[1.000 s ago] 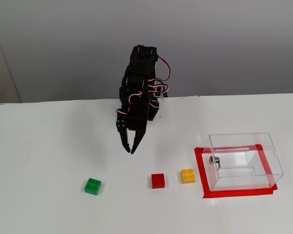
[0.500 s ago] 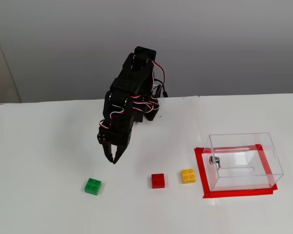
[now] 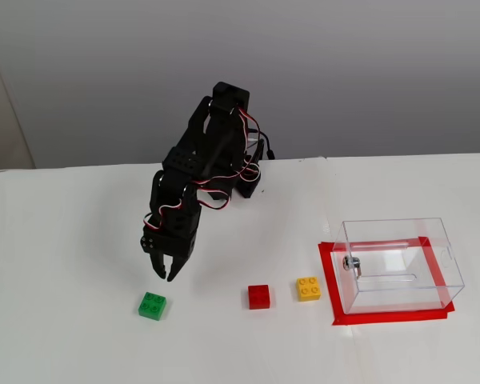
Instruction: Pick the green lego brick and place it into the transparent box
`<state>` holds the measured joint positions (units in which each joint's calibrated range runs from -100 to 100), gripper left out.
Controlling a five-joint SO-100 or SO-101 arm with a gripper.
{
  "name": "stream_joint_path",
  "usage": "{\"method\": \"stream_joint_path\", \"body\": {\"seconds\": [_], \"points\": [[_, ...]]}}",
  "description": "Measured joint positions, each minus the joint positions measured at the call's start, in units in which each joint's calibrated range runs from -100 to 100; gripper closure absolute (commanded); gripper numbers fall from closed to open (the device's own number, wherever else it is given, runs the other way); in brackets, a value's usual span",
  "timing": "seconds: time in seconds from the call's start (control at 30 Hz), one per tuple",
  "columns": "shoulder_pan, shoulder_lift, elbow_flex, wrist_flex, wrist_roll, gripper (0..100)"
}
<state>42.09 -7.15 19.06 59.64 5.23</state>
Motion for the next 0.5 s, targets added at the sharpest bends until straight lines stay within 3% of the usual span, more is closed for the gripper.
{"method": "stream_joint_path", "body": {"seconds": [0.13, 0.5], "points": [[-0.43, 1.10, 0.00, -1.29, 0.15, 74], [-0.53, 4.90, 0.00, -4.63, 3.13, 66]]}}
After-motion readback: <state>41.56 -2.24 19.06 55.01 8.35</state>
